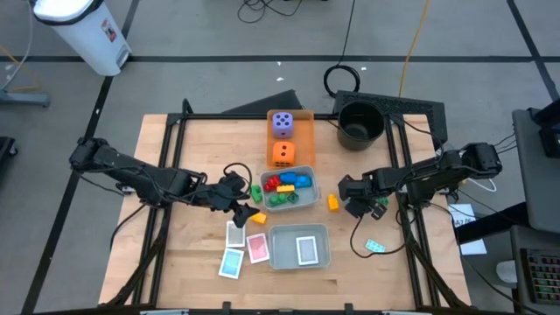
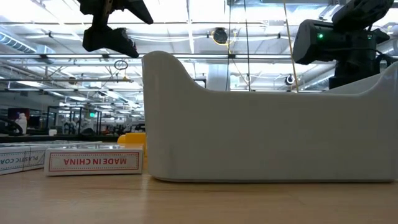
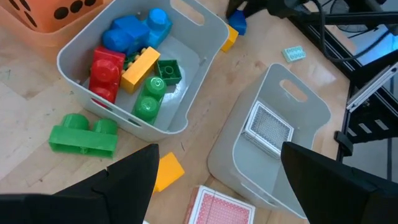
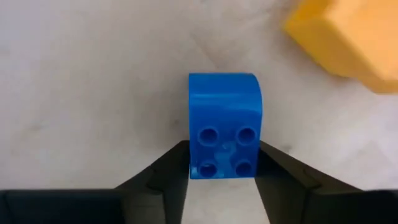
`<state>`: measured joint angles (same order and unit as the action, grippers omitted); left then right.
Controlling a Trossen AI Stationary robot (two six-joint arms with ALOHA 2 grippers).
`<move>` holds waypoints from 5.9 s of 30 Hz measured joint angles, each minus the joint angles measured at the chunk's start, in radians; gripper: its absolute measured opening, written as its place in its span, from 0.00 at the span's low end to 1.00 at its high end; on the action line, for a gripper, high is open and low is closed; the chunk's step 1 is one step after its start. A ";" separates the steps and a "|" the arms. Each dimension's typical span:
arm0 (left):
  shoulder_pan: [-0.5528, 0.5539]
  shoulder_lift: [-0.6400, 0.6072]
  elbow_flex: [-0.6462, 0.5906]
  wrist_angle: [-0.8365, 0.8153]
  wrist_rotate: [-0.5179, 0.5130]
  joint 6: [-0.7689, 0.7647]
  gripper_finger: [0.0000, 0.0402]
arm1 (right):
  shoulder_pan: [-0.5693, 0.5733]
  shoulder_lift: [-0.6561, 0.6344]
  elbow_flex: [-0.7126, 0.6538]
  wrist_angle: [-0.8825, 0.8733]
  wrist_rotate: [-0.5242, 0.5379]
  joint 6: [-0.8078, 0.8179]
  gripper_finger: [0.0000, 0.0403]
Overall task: Pick & Place Toys
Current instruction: Put the blue game piece into the top gray bin, then put the white and blue and green playing card pack into the bottom gray bin
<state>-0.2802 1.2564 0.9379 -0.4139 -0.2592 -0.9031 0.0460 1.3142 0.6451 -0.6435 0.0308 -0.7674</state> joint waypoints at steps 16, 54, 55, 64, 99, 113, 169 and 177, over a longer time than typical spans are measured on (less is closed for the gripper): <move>-0.001 0.000 0.000 0.001 0.000 0.011 0.85 | 0.000 -0.017 0.323 -0.267 0.045 0.217 0.36; -0.003 0.000 0.000 0.094 0.122 0.098 0.85 | -0.110 0.623 1.031 -0.366 -0.144 0.445 0.35; -0.003 -0.003 0.000 0.102 0.126 0.098 0.85 | -0.110 0.631 1.032 -0.364 -0.144 0.446 0.36; -0.036 -0.098 0.000 0.128 0.064 0.116 0.85 | -0.110 0.667 1.031 -0.308 -0.154 0.465 0.36; -0.043 -0.206 0.000 0.298 -0.031 0.209 0.85 | -0.125 0.744 1.029 -0.278 -0.161 0.439 0.48; -0.038 -0.219 0.000 0.247 -0.030 0.195 0.85 | -0.138 0.600 1.029 -0.262 -0.109 0.441 0.55; -0.323 0.388 0.249 -0.399 0.233 -1.097 0.85 | 0.375 0.165 0.919 -0.259 0.518 1.200 0.52; -0.335 0.583 0.486 -0.590 0.310 -1.149 0.85 | 0.433 -0.034 0.666 -0.131 0.516 1.299 0.52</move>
<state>-0.6156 1.8391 1.4236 -1.0042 0.0505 -2.0518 0.4793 1.2799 1.3113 -0.7740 0.5472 0.5321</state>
